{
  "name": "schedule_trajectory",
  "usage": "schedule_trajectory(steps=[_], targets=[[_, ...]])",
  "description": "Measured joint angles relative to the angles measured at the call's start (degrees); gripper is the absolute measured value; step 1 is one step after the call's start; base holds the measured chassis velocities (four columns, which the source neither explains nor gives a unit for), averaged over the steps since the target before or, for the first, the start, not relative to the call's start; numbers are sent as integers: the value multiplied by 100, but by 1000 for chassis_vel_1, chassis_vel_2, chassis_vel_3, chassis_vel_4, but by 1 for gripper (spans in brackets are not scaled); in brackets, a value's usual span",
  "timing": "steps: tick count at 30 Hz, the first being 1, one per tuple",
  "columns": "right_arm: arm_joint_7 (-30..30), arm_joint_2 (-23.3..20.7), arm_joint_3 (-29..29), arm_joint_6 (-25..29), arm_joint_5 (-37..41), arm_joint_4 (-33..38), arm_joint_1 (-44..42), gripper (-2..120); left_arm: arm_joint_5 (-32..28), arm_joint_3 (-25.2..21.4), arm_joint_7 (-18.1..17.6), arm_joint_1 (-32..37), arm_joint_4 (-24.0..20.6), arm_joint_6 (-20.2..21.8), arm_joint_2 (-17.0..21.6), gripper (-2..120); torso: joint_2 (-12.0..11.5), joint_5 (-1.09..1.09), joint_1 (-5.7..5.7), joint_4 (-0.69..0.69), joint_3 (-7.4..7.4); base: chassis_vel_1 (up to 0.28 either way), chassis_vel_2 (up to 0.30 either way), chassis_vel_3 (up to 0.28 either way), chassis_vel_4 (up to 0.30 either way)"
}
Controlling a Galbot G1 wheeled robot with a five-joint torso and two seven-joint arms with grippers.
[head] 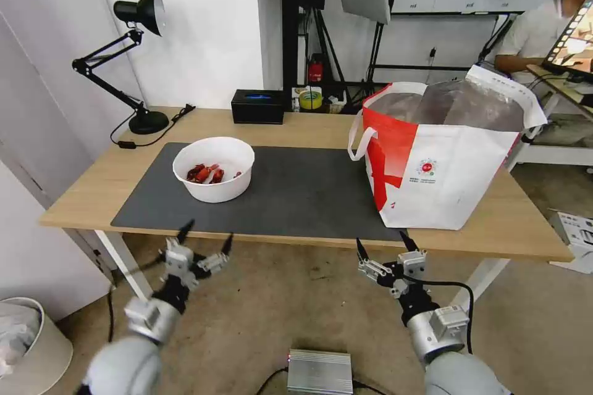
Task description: Pick up the trash from the table and place it into the takeout bag.
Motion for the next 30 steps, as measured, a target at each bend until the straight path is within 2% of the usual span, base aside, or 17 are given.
schedule_trajectory(steps=[1,2,3,4,6,8,9,11,12,14,15,20,22,26,30], targets=[[-1,-1,0,-1,2,0,2,100,-402,-11,-103,-279,-9,155,374,100,0,0,0,-2,0,0,0,0,0],[-2,-2,-1,-2,3,0,2,100,-564,-2,-144,-414,-7,224,536,100,0,-1,0,-2,0,0,0,0,0],[-2,-2,-1,-3,4,0,4,100,-1021,65,-261,-757,47,369,875,100,0,1,0,-3,0,0,0,0,0],[-2,-2,-1,-3,4,0,4,100,-1021,65,-261,-757,47,369,875,100,0,1,0,-3,0,0,0,0,0],[-2,-3,-1,-4,6,0,6,100,-1764,300,-394,-1430,279,614,1346,100,0,0,1,-3,0,0,0,0,0],[-1,-3,0,-5,8,0,7,100,-2297,633,-405,-2092,695,816,1719,100,0,0,1,-5,0,0,0,0,0],[-1,-3,0,-5,8,0,7,100,-2297,633,-405,-2092,695,816,1719,100,0,0,1,-5,0,0,0,0,0],[-2,-4,0,-6,9,0,8,100,-2900,758,-398,-2524,1080,1060,2028,100,-1,-2,3,-5,1,0,0,0,0],[-2,-4,0,-6,9,0,8,100,-2900,758,-398,-2524,1080,1060,2028,100,-1,-2,3,-5,1,0,0,0,0],[-4,-4,0,-7,10,0,9,100,-3542,751,-463,-2759,1340,1297,2292,100,-1,0,1,2,0,0,0,0,0],[-4,-4,0,-7,11,2,9,100,-3790,838,-475,-2941,1437,1460,2379,100,0,1,1,1,0,0,0,0,0],[-5,-4,0,-9,12,2,11,100,-4245,1258,-543,-3530,1752,1773,2432,100,0,-1,1,-3,0,0,0,0,0],[-6,-5,0,-10,14,2,12,100,-4546,1622,-621,-4017,2050,2028,2368,100,-1,0,1,-3,0,0,0,0,0],[-6,-5,0,-11,15,2,13,100,-4699,1866,-647,-4338,2274,2211,2328,100,-1,0,1,-3,0,0,0,0,0],[-8,-5,0,-11,15,2,14,100,-4960,2244,-644,-4817,2612,2629,2243,100,0,1,1,-2,0,0,0,0,0]])
